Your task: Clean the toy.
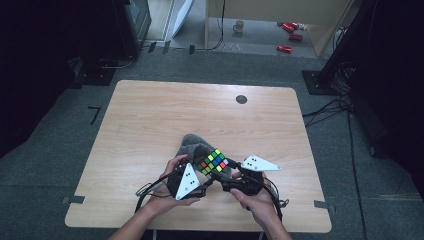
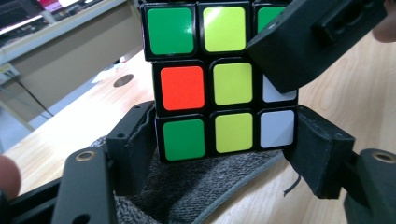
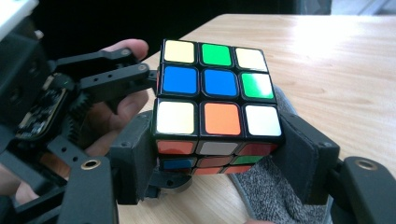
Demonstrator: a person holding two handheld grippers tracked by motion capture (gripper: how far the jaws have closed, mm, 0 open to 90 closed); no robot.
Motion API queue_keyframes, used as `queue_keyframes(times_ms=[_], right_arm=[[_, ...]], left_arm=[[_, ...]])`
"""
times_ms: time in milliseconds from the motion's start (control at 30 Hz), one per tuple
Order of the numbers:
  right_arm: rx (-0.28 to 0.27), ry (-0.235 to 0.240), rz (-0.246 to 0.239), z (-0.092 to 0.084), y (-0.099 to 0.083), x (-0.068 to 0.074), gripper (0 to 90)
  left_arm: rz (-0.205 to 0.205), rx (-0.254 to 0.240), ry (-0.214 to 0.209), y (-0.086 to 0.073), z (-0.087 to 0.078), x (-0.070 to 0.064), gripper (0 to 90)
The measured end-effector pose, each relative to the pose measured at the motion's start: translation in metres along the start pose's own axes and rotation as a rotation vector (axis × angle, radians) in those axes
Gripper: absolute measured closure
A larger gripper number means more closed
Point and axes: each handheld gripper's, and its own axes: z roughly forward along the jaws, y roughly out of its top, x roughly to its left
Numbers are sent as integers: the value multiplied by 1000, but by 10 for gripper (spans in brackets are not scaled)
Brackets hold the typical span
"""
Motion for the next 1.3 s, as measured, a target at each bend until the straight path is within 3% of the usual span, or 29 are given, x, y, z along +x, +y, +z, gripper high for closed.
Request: queue_keyframes(times_ms=[167, 300, 500, 667, 733, 867, 1100, 1300], right_arm=[[11, 1, 73, 1, 1, -2, 341], [11, 12, 101, 0, 1, -3, 340], [8, 15, 133, 0, 2, -3, 341], [10, 10, 147, 1, 0, -3, 342], [11, 36, 167, 2, 0, -4, 342], [24, 49, 177, 5, -1, -1, 341], [41, 114, 256, 5, 0, -8, 336], [33, 155, 216, 4, 1, -11, 310]], left_arm=[[24, -16, 22, 0, -2, 0, 345], [30, -29, 30, 0, -3, 0, 350], [9, -43, 9, -2, -4, 2, 351], [-26, -23, 3, -1, 0, 2, 333], [-38, -14, 5, -1, 1, 2, 273], [-30, -39, 4, 0, -2, 2, 323], [-18, -64, -5, -2, -5, 4, 352], [-23, -71, -25, -4, -9, 10, 353]])
